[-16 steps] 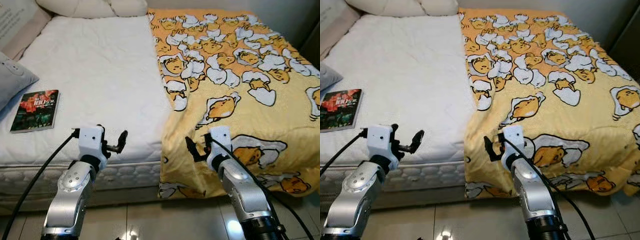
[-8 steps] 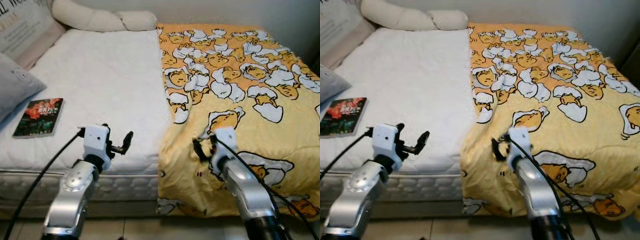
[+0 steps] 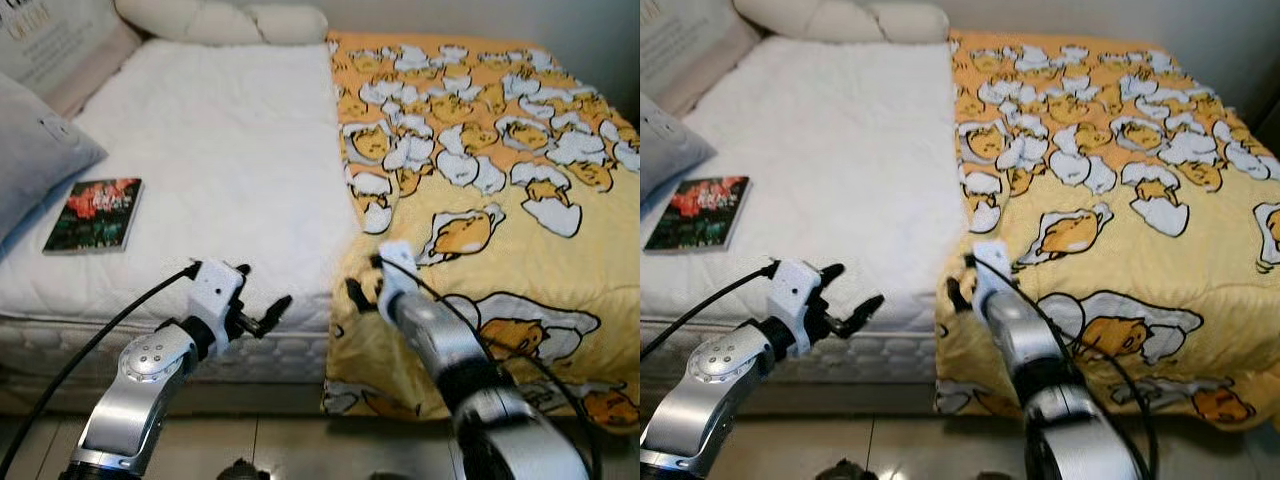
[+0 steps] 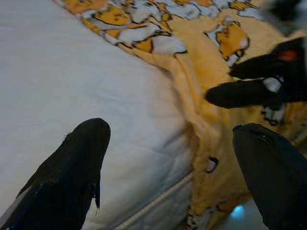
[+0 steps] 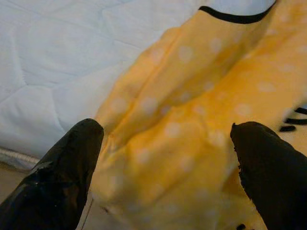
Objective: Clean up the room
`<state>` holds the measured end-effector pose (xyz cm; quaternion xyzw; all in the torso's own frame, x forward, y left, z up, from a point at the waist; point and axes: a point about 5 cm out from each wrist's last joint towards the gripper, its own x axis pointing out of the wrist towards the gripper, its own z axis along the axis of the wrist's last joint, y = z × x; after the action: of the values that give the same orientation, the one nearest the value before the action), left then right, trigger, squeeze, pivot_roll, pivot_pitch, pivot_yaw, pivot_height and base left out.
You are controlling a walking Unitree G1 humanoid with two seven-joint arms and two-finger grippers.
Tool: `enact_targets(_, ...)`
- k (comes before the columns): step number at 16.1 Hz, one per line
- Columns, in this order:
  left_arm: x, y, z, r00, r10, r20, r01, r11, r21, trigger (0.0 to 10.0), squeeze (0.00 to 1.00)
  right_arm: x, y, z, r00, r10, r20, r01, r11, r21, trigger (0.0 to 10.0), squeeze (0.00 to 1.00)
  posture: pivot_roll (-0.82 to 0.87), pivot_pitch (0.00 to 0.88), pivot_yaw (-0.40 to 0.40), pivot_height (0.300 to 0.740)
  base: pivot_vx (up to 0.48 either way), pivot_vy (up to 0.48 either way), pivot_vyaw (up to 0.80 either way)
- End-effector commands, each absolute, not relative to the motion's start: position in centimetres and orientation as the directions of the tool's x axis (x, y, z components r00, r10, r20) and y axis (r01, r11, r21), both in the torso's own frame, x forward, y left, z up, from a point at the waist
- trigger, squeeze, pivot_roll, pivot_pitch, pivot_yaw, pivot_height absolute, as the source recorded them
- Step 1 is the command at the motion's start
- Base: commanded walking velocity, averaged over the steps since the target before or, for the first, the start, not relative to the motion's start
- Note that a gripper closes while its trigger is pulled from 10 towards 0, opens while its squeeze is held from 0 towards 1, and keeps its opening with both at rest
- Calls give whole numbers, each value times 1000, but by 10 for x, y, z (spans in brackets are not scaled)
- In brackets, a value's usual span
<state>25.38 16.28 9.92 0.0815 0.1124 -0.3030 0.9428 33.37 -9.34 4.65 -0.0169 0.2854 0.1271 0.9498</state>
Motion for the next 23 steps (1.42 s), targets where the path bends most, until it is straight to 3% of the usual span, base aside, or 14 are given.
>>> enact_targets(1,253,160,105,776,-577,-255,613,785,90,10000,329,334,-99,42,802,197,-565,-225,974,20,10000,0,15,157,-48,740,0,0,0)
enact_targets(4,243,163,111,755,-601,-263,639,765,84,10000,329,346,-108,49,812,76,-579,-151,985,-82,10000,0,36,237,-52,740,0,0,0)
enact_targets(7,231,162,110,723,-630,-283,671,739,67,10000,329,351,-112,53,825,19,-565,-59,997,-52,10000,0,35,257,-52,740,0,0,0)
enact_targets(8,229,161,110,721,-632,-286,672,738,65,10000,325,351,-110,53,824,26,-565,-53,998,-31,9176,0,33,255,-52,740,0,0,0)
enact_targets(10,229,158,111,727,-626,-281,664,746,56,10000,329,347,-104,48,814,67,-577,-61,998,30,0,0,32,241,-52,740,0,0,0)
enact_targets(23,233,160,114,746,-605,-278,643,763,68,10000,333,349,-109,50,824,106,-556,-32,990,141,0,0,32,240,-44,740,0,0,0)
